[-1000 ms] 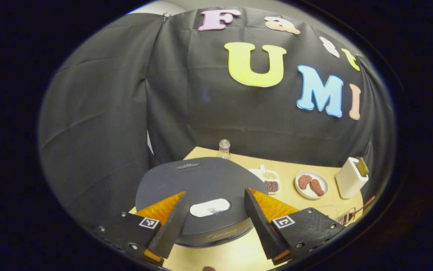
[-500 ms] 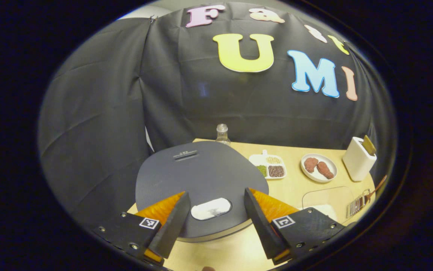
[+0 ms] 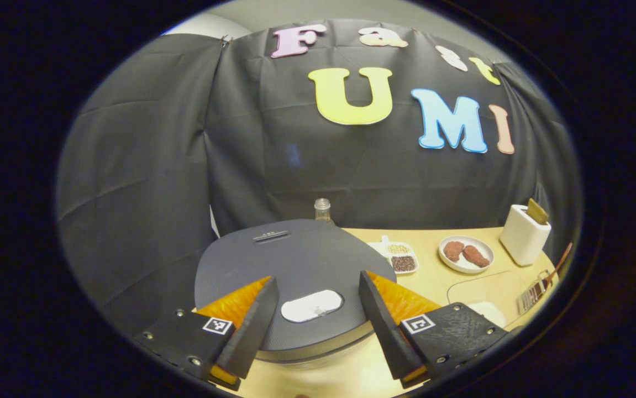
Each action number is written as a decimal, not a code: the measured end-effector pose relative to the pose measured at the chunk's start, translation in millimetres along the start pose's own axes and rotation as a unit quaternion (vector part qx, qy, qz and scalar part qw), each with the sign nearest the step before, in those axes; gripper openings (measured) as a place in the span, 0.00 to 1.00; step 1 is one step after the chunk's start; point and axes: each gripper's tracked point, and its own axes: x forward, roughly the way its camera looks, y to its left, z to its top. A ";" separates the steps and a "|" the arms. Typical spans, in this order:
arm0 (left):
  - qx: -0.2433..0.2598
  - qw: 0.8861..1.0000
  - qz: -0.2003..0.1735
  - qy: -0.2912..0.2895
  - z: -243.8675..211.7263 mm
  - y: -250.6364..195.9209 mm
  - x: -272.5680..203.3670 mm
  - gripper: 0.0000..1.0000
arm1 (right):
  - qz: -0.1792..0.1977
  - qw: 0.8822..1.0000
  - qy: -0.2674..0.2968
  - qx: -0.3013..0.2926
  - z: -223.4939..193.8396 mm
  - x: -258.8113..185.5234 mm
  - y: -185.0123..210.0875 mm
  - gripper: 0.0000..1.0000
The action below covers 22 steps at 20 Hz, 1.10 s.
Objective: Close the left gripper, press the button to open the rice cooker; take a wooden spoon from the chopstick holder with the right hand, scoop a spoonful of rice and pour it into the rice cooker, then put the wooden spoon back into the chopstick holder.
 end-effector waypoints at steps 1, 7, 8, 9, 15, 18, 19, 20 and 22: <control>0.005 1.000 0.000 -0.014 4.3 -0.2 -1.6 0.96 | -0.001 1.000 0.000 0.001 -2.7 -0.4 0.5 0.98; -0.004 0.999 0.008 -0.032 7.7 1.3 -2.6 0.94 | -0.008 1.000 0.017 -0.005 -12.4 5.7 -3.4 0.98; -0.005 0.999 0.017 -0.045 9.3 2.6 -4.3 0.94 | -0.013 1.000 0.014 -0.010 -8.8 6.7 -6.5 0.98; -0.010 0.997 0.032 -0.064 12.8 3.3 -6.4 0.94 | -0.018 1.000 0.012 -0.012 -4.5 8.2 -8.8 0.98; 0.004 0.988 0.022 -0.155 63.9 -27.4 -47.2 0.91 | -0.041 0.999 -0.024 -0.019 44.1 8.9 -16.5 0.98; 0.015 0.978 0.002 -0.208 98.2 -47.9 -89.2 0.91 | -0.058 0.996 -0.064 -0.014 84.5 8.6 -20.2 0.98; -0.005 0.976 -0.017 -0.217 101.2 -60.0 -100.1 0.91 | -0.056 0.996 -0.065 -0.014 91.1 10.1 -17.6 0.98; -0.029 0.974 -0.038 -0.220 100.9 -72.5 -108.9 0.91 | -0.049 0.997 -0.064 -0.017 97.3 9.2 -13.8 0.98; -0.047 0.972 -0.078 -0.216 104.4 -88.4 -118.1 0.92 | -0.054 0.995 -0.078 -0.027 118.7 5.4 -15.3 0.98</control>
